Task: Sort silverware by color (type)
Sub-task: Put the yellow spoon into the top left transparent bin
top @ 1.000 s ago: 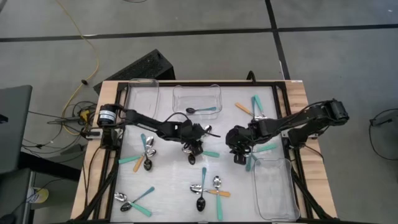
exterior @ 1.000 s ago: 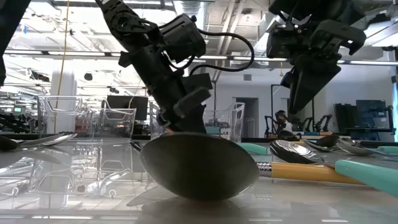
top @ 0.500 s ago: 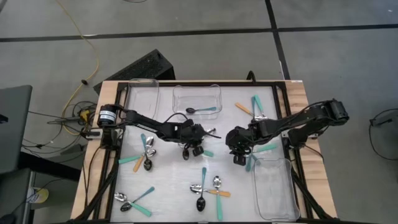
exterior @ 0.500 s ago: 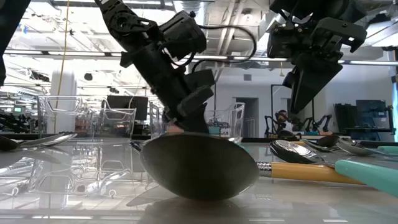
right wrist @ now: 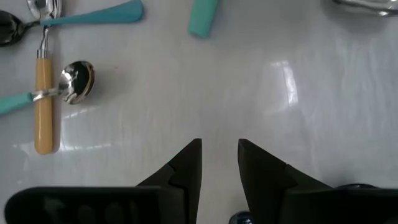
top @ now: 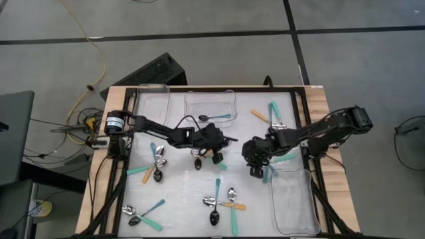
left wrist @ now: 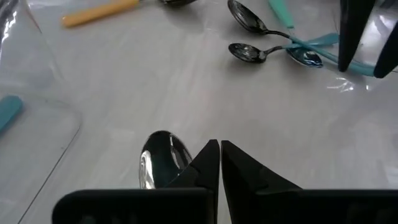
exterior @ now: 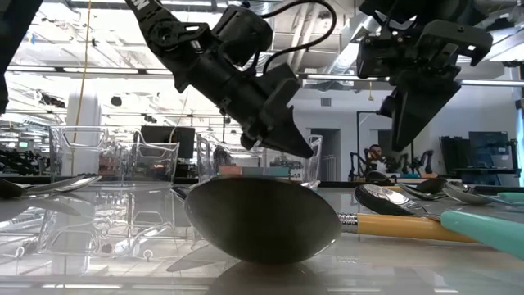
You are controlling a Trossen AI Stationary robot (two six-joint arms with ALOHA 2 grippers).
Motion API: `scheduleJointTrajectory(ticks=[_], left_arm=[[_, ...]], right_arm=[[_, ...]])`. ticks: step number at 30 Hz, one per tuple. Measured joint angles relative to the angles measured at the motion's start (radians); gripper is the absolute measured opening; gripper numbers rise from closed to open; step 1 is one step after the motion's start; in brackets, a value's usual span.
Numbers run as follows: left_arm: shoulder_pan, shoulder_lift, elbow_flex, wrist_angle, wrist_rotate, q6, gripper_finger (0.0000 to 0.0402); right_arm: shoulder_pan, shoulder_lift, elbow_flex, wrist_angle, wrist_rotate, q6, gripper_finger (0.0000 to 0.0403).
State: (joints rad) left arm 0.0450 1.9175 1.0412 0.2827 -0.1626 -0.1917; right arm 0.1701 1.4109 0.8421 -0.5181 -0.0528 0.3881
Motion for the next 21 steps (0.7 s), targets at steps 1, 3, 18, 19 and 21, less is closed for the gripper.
scheduleJointTrajectory(ticks=[1, 3, 18, 19, 21], left_arm=[[0.001, 0.0, 0.0, -0.003, 0.005, -0.001, 0.0001], [0.002, 0.0, 0.0, -0.021, 0.021, -0.004, 0.0001], [-0.015, 0.0, 0.024, -0.294, -0.027, -0.037, 0.0142], [-0.019, 0.0, 0.023, -0.289, -0.041, -0.037, 0.0158], [-0.025, 0.0, 0.023, -0.303, -0.072, -0.039, 0.0187]], right_arm=[[0.004, 0.0, 0.0, 0.001, 0.0, 0.003, 0.0127], [0.008, 0.0, 0.0, 0.001, 0.0, 0.005, 0.0127], [-0.01, 0.0, 0.0, 0.003, 0.0, -0.026, 0.0127], [-0.012, 0.0, 0.0, 0.003, 0.0, -0.028, 0.0127], [-0.016, 0.0, 0.0, 0.003, 0.0, -0.03, 0.0127]])
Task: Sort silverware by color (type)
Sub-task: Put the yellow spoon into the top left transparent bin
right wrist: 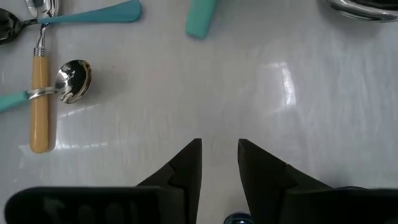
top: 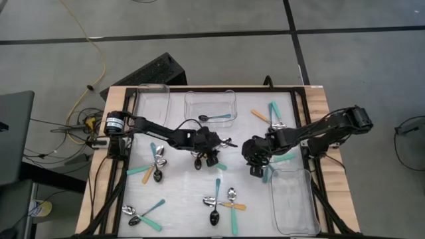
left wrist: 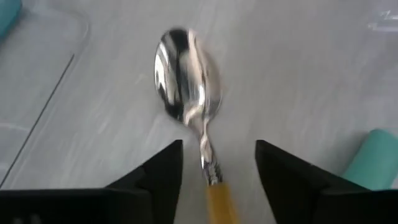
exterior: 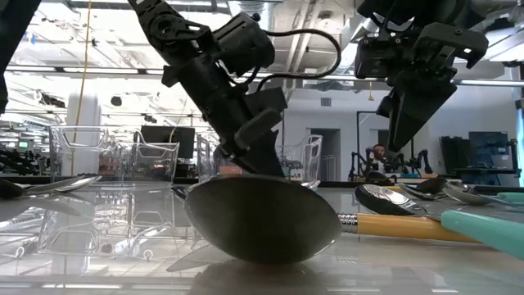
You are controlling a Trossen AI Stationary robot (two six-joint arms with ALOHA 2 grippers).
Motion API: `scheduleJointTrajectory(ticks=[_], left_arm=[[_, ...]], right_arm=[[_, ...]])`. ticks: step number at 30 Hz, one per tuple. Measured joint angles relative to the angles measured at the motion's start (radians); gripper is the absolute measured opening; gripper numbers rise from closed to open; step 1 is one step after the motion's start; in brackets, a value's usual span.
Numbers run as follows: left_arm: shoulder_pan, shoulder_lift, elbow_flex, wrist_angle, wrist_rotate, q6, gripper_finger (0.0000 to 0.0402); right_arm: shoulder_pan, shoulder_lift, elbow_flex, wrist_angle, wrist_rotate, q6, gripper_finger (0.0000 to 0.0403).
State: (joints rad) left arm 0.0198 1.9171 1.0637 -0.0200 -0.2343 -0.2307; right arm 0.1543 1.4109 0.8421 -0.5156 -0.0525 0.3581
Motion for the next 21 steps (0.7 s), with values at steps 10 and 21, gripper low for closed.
scheduleJointTrajectory(ticks=[10, 21], left_arm=[[-0.014, -0.001, -0.011, -0.086, -0.018, -0.046, 0.023], [-0.002, -0.006, -0.044, -0.081, 0.016, -0.058, 0.0109]], right_arm=[[0.0, 0.0, 0.0, 0.0, 0.0, 0.0, 0.0127], [0.005, 0.0, 0.0, -0.001, 0.0, 0.034, 0.0127]])
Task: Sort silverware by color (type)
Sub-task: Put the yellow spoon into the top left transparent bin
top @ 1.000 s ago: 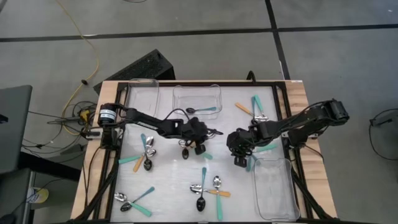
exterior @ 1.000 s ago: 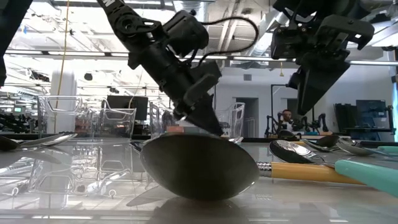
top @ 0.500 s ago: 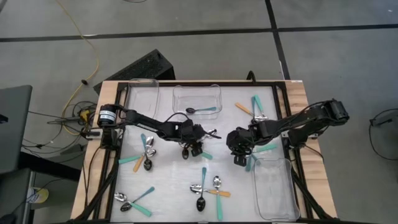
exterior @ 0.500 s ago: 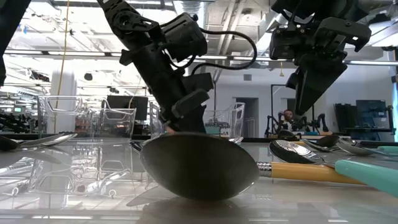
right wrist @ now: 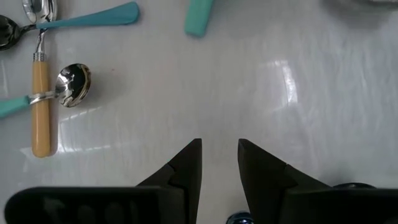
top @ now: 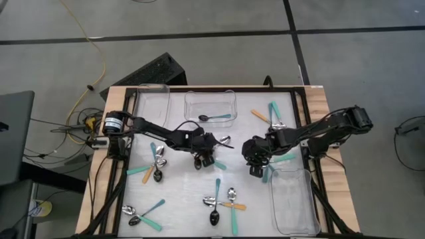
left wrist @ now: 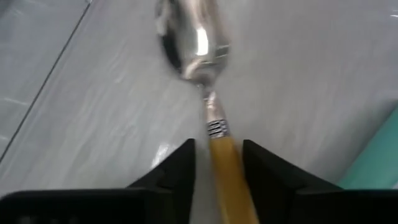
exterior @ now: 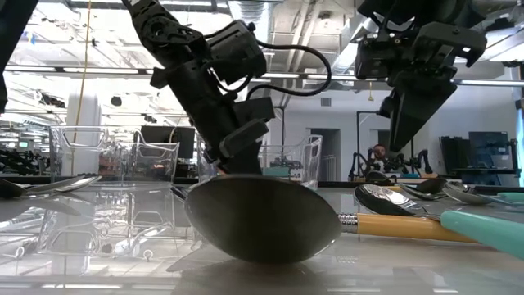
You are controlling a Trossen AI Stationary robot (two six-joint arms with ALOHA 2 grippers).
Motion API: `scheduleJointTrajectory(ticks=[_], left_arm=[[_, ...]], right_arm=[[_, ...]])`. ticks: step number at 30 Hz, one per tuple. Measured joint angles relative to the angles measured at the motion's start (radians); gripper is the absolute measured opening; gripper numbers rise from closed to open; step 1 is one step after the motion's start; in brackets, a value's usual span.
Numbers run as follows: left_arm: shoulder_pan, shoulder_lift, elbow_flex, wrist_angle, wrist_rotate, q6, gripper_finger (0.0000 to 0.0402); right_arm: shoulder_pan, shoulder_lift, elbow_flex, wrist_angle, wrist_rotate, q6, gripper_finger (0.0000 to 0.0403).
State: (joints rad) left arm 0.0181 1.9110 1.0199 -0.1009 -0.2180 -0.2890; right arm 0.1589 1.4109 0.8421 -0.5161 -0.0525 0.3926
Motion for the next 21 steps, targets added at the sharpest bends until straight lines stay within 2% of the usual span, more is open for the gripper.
scheduleJointTrajectory(ticks=[4, 6, 10, 15, 21], left_arm=[[0.015, 0.002, -0.003, 0.042, 0.003, 0.011, 0.0042], [0.023, 0.004, -0.004, 0.085, 0.005, 0.013, 0.0025], [0.035, 0.008, -0.005, 0.172, 0.032, 0.015, 0.0027], [0.056, 0.009, -0.005, 0.274, 0.118, 0.029, 0.0054], [0.077, 0.004, -0.004, 0.402, 0.194, 0.049, 0.0035]], right_arm=[[0.009, 0.0, 0.0, 0.0, 0.0, 0.014, 0.0127], [0.014, 0.0, 0.0, -0.001, 0.0, 0.019, 0.0127], [0.031, 0.0, 0.0, 0.0, 0.0, 0.025, 0.0127], [0.041, 0.0, 0.0, -0.002, 0.0, 0.039, 0.0127], [0.047, -0.025, 0.0, -0.036, 0.0, 0.086, 0.0127]])
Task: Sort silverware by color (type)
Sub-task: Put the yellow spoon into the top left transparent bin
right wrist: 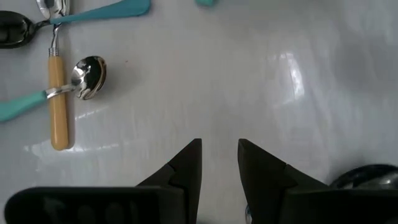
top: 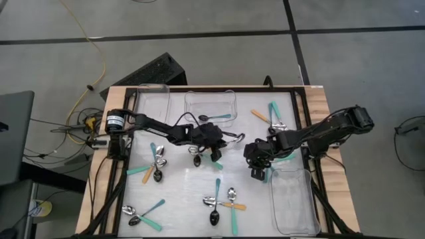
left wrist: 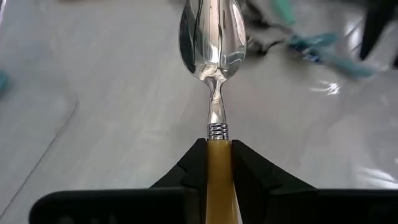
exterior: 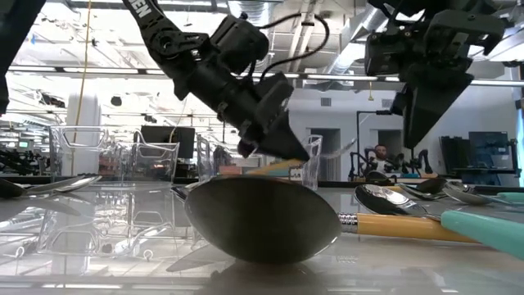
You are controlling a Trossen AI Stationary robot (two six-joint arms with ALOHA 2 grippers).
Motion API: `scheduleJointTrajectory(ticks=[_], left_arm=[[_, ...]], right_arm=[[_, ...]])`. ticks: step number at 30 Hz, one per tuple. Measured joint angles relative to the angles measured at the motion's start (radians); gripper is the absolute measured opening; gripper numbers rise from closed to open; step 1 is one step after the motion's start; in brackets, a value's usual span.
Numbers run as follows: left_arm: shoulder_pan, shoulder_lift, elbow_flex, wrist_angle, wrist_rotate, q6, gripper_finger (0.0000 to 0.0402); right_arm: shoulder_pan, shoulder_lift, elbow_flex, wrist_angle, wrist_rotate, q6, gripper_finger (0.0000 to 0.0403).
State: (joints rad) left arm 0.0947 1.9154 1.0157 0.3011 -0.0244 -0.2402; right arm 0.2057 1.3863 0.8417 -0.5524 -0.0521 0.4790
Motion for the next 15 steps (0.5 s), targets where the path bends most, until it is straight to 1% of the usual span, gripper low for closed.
scheduleJointTrajectory(ticks=[3, 6, 9, 12, 15], left_arm=[[0.011, -0.013, 0.0, 0.055, 0.029, 0.014, 0.0028], [0.022, -0.034, 0.002, 0.093, 0.047, 0.02, 0.0034], [0.035, -0.073, 0.002, 0.084, 0.047, 0.034, 0.0041], [0.049, -0.158, 0.001, 0.034, 0.046, 0.074, 0.0038], [0.069, -0.28, 0.002, -0.038, 0.029, 0.116, 0.0032]], right_arm=[[0.008, -0.03, -0.001, -0.018, 0.012, 0.012, 0.0127], [0.021, -0.066, -0.001, -0.026, 0.031, 0.018, 0.0127], [0.038, -0.109, 0.0, -0.022, 0.041, 0.019, 0.0127], [0.064, -0.149, 0.0, -0.024, 0.113, 0.014, 0.0127], [0.081, -0.183, 0.0, -0.021, 0.19, -0.004, 0.0127]])
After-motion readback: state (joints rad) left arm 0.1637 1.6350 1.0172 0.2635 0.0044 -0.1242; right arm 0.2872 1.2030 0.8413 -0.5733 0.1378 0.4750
